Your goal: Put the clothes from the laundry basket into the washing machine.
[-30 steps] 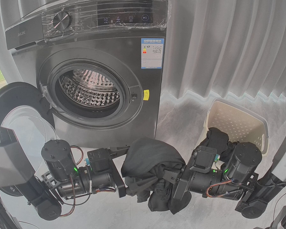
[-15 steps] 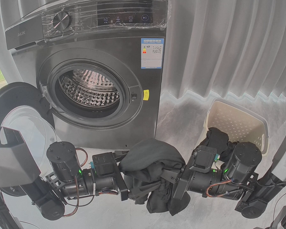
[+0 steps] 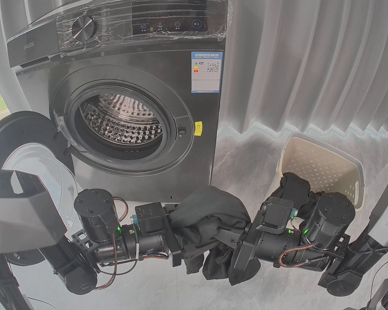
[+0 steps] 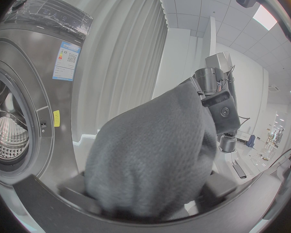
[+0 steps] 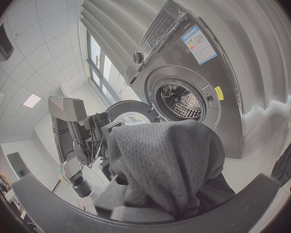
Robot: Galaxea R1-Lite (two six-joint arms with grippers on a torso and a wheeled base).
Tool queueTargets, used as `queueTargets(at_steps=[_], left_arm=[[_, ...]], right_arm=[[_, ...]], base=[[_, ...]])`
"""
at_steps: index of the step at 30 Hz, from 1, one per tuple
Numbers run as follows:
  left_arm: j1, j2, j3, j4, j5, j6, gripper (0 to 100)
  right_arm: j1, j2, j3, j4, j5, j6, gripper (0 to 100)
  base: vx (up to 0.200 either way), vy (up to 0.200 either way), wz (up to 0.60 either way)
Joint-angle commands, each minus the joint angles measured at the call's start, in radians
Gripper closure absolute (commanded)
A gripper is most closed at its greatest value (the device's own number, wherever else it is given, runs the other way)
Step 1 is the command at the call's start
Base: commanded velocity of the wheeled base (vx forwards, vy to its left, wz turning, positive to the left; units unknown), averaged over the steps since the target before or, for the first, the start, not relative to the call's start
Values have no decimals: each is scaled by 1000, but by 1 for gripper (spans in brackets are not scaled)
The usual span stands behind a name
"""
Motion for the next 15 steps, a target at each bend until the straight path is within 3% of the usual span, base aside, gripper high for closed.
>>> queueTargets(at_steps=[1,15], left_arm=[[-1,1,-16,-1,3,-7,100],[-2,-6,-22,-3,3,-11,100]], right_arm=[[0,2,1,-1,3,1,100],[0,2,4,-1,5,-6,100]], base=[[0,0,0],[0,0,0]])
